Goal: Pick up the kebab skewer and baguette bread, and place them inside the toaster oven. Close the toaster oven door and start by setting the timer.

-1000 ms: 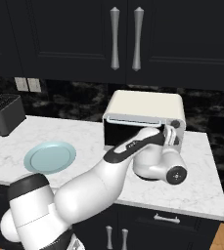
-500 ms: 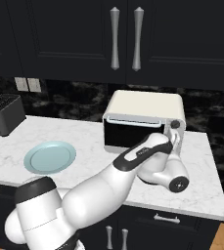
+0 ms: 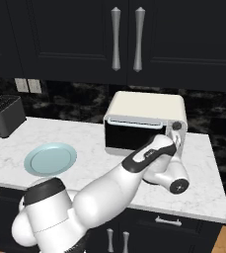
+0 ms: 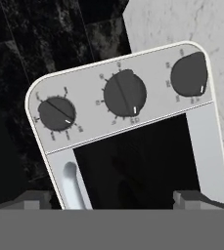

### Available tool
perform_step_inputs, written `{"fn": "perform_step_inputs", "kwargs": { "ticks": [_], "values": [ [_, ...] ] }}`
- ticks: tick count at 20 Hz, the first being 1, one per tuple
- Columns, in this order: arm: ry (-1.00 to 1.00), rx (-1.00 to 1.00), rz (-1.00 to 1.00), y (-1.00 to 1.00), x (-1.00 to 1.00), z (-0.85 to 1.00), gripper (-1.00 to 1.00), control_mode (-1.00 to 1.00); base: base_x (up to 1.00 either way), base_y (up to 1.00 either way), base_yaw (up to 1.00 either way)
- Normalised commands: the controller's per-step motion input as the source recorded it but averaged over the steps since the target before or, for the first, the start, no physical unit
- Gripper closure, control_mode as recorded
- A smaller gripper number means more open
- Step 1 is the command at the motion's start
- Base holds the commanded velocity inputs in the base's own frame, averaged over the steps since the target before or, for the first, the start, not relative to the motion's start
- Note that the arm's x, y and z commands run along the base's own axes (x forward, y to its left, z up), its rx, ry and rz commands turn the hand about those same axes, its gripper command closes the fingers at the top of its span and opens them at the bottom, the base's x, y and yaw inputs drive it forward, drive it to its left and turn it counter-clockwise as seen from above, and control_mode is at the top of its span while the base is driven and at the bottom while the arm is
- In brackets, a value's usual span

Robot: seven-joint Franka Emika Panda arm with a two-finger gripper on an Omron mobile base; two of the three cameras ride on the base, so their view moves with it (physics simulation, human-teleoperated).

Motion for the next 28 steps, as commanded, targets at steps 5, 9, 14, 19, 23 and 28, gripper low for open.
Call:
{"fn": "perform_step_inputs", "kwargs": {
  "ticks": [5, 9, 14, 19, 23, 28],
  "values": [
    [0.0, 0.0, 0.0, -0.04, 0.33, -0.09, -1.0, -1.0, 0.0, 0.0, 0.0],
    [0.0, 0.0, 0.0, -0.09, 0.16, -0.14, -1.0, -1.0, 0.0, 0.0, 0.0],
    [-0.02, 0.0, 0.0, -0.15, 0.14, -0.26, -1.0, -1.0, 0.0, 0.0, 0.0],
    [-0.01, 0.0, -0.01, -0.14, 0.31, -0.23, -1.0, -1.0, 0.0, 0.0, 0.0],
    [-0.04, 0.0, -0.02, -0.02, 0.24, -0.01, -1.0, -1.0, 0.0, 0.0, 0.0],
    [-0.04, 0.0, -0.03, -0.07, 0.13, -0.07, -1.0, -1.0, 0.0, 0.0, 0.0]
  ]
}}
